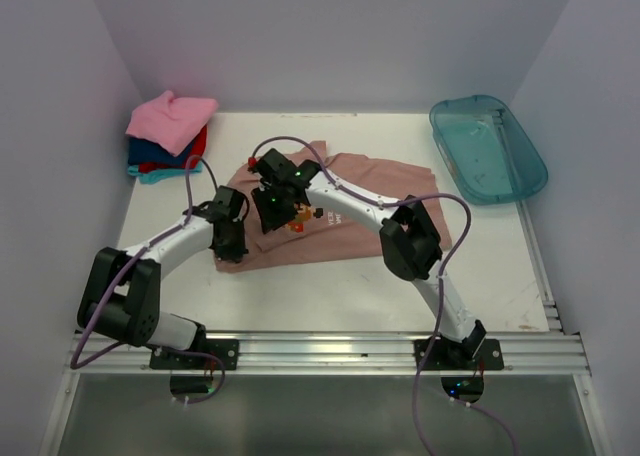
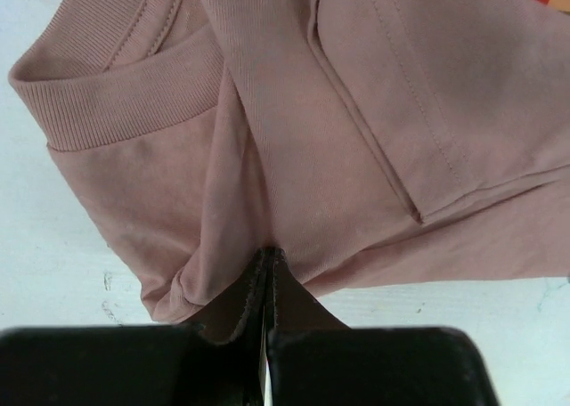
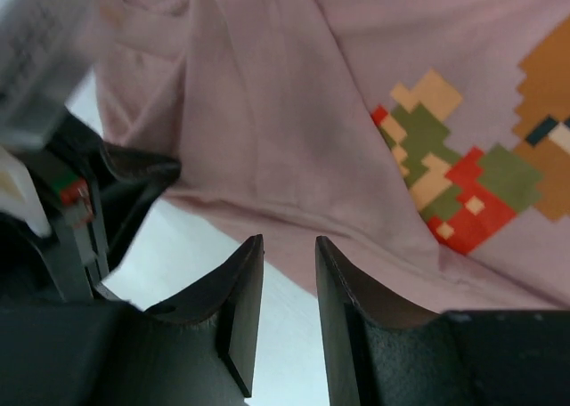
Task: Fold and stack the t-shirts
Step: Fold the flattened tshirt in 1/3 of the way
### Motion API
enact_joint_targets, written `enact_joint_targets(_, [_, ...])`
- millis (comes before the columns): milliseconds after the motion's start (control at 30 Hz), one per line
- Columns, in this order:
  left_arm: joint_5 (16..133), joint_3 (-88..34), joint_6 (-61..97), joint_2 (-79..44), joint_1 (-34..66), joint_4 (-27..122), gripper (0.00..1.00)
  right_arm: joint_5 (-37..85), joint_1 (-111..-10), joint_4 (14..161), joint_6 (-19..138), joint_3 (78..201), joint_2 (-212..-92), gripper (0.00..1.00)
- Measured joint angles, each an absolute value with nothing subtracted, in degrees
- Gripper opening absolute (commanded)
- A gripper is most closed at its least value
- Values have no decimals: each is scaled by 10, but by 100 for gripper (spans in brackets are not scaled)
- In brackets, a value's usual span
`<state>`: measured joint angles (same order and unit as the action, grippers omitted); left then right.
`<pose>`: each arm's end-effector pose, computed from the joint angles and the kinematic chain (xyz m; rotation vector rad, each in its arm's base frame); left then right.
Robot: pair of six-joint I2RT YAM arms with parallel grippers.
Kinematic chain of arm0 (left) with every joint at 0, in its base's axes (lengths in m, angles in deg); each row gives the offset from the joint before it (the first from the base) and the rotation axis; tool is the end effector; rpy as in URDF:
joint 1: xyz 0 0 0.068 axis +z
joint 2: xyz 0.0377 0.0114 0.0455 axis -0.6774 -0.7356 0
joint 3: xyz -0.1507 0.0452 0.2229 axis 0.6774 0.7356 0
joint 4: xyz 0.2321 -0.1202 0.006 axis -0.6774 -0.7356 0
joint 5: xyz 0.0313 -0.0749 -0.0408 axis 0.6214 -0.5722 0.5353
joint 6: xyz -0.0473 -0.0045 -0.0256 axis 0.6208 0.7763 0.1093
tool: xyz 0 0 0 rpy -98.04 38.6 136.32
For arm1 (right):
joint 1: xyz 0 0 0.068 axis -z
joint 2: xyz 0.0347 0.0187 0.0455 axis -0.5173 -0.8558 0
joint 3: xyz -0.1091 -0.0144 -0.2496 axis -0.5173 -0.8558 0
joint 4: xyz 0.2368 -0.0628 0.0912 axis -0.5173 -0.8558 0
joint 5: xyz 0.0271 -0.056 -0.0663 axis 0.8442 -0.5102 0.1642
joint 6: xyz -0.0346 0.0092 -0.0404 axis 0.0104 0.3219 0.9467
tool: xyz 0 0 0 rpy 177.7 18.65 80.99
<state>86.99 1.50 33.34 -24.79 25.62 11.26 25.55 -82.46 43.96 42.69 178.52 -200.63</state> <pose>0.2364 -0.0695 0.1643 -0.2641 2.8196 -0.0604 0.3064 0.3917 0.2196 -0.7181 2.6368 0.6400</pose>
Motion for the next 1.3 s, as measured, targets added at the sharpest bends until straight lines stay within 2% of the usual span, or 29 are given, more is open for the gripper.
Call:
enact_joint_targets(267, [862,20,344,-213,256,112,0,264,-837,426,427,1881,-2085,35])
enact_joint_targets(733, [860,24,348,-206,256,104,0,258,-864,419,421,1858,-2094,33])
enact_joint_targets(1033, [860,24,348,-196,256,105,0,211,-864,413,421,1879,-2118,31])
enact_joint_targets(1133, [860,24,348,-196,256,105,0,204,-864,407,421,1899,-2133,25])
enact_joint_targets(1167, [860,24,348,-196,256,105,0,203,-864,407,421,1900,-2134,15])
enact_joint_targets(1233, [860,24,348,-196,256,105,0,202,-864,407,420,1900,-2135,4])
enact_joint_targets(1300, [860,24,348,-196,256,105,0,201,-863,408,417,1899,-2135,0])
